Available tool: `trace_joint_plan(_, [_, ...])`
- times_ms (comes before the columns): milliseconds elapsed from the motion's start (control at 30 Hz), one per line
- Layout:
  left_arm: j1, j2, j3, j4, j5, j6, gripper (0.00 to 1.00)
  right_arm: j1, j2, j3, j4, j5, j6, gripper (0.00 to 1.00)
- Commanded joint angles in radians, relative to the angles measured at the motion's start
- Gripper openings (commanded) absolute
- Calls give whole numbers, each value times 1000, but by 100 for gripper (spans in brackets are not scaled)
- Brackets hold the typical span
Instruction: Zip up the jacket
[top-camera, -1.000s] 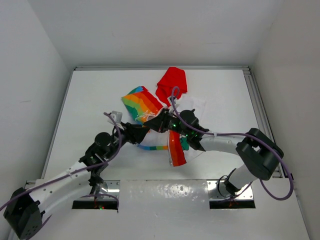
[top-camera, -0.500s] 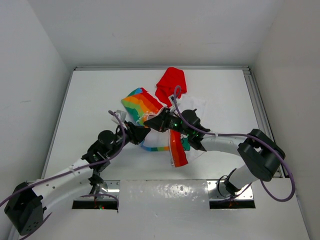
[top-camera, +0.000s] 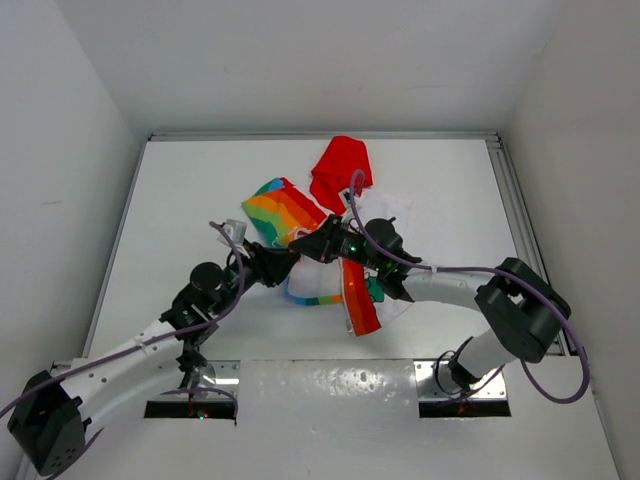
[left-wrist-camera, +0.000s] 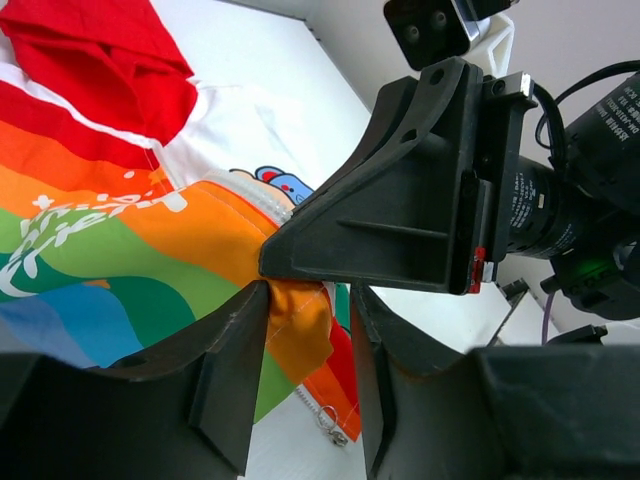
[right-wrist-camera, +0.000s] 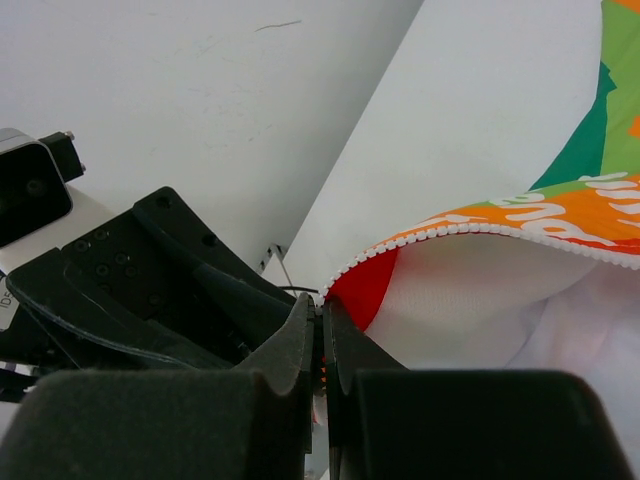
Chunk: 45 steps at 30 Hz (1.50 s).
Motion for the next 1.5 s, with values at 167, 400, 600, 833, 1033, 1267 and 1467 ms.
trace_joint_plan(167, [-3, 4, -6, 47, 0, 4, 31, -7, -27, 2, 73, -25, 12, 0])
trace_joint_plan(400, [-3, 50, 6, 64, 6, 5, 21, -8, -33, -4, 76, -30, 12, 0])
trace_joint_plan(600, [-3, 31, 6, 49, -15, 5, 0, -8, -36, -7, 75, -28, 10, 0])
trace_joint_plan(833, [-3, -20, 3, 27, -17, 16, 0, -16, -34, -8, 50, -12, 12, 0])
trace_joint_plan(1033, [-3, -49, 30, -49, -84, 19, 0, -22, -108, 5, -170, 42, -81, 66])
trace_joint_plan(1267, [-3, -48, 66, -137, -75, -4, 0, -22, -416, -111, -618, 281, -293, 82])
trace_joint_plan(1467, [-3, -51, 115, -219, -32, -18, 0, -15, -593, -188, -1039, 268, -342, 0])
